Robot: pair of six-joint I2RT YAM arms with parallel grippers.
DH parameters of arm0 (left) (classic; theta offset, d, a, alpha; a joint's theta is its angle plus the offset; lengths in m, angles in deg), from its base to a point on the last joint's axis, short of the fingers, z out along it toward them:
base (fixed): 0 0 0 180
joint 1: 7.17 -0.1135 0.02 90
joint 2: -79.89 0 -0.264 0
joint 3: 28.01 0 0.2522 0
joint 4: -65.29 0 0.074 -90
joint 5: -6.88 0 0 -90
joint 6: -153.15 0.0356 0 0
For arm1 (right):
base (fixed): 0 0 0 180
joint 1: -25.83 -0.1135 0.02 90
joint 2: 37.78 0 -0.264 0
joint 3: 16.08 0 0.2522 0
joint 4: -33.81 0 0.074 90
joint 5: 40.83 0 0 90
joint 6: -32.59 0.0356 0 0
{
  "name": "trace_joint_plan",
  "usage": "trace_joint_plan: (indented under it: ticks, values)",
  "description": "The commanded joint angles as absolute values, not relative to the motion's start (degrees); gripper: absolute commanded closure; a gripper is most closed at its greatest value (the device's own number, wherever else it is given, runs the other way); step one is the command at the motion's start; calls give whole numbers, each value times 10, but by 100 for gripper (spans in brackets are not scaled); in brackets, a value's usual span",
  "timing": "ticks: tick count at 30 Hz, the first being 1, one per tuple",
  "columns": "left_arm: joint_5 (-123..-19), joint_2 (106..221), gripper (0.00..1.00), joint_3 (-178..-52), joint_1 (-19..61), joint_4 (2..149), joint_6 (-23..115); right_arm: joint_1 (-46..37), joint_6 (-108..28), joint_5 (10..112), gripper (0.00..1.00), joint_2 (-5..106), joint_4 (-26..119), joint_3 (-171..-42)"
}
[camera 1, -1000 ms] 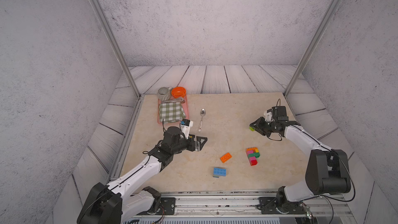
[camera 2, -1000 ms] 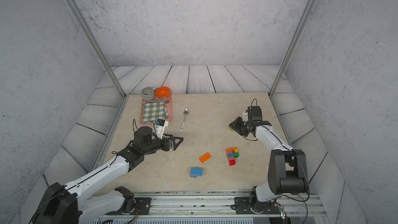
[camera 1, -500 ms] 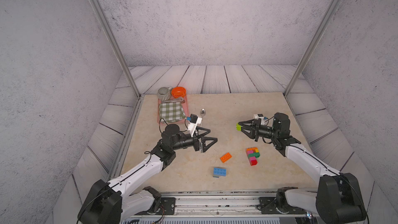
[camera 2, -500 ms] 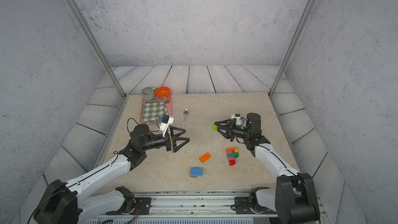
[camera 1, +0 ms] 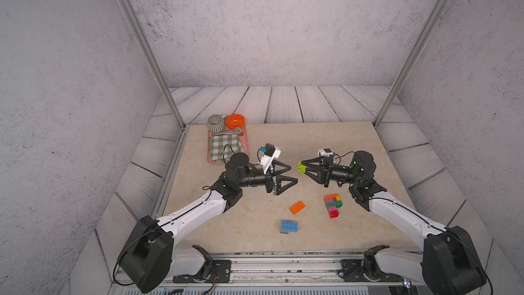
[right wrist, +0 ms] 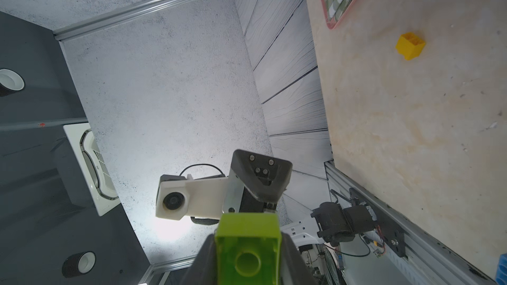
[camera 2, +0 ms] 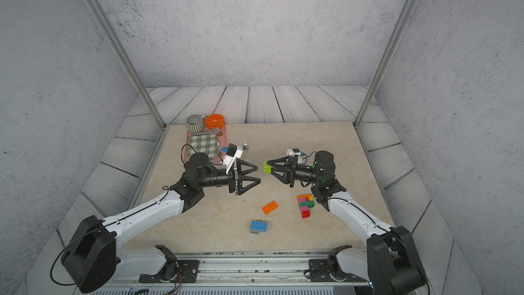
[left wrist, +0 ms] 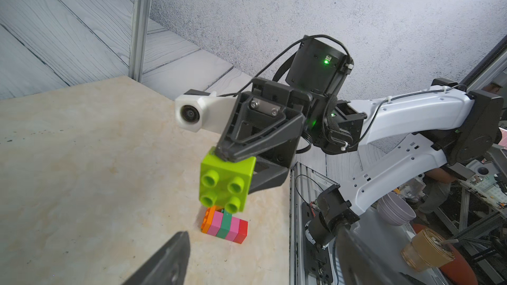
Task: Assemble the letter p with lego
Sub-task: Pick up the lego brick from the center of the board.
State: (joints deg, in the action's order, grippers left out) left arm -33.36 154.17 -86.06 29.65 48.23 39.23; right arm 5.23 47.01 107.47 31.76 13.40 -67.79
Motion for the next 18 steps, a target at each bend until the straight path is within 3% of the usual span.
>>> trace_joint_plan:
  ticks: [1, 9, 18]
  values:
    - [-329, 1545, 12, -876, 300, 490, 418, 33, 492, 1067, 70, 317, 107, -683]
    - [-330, 1548, 21, -876, 299, 493, 424, 1, 474, 1054, 70, 326, 127, -686]
    - [-327, 1540, 51, -871, 299, 495, 426, -5, 473, 1051, 71, 342, 122, -689]
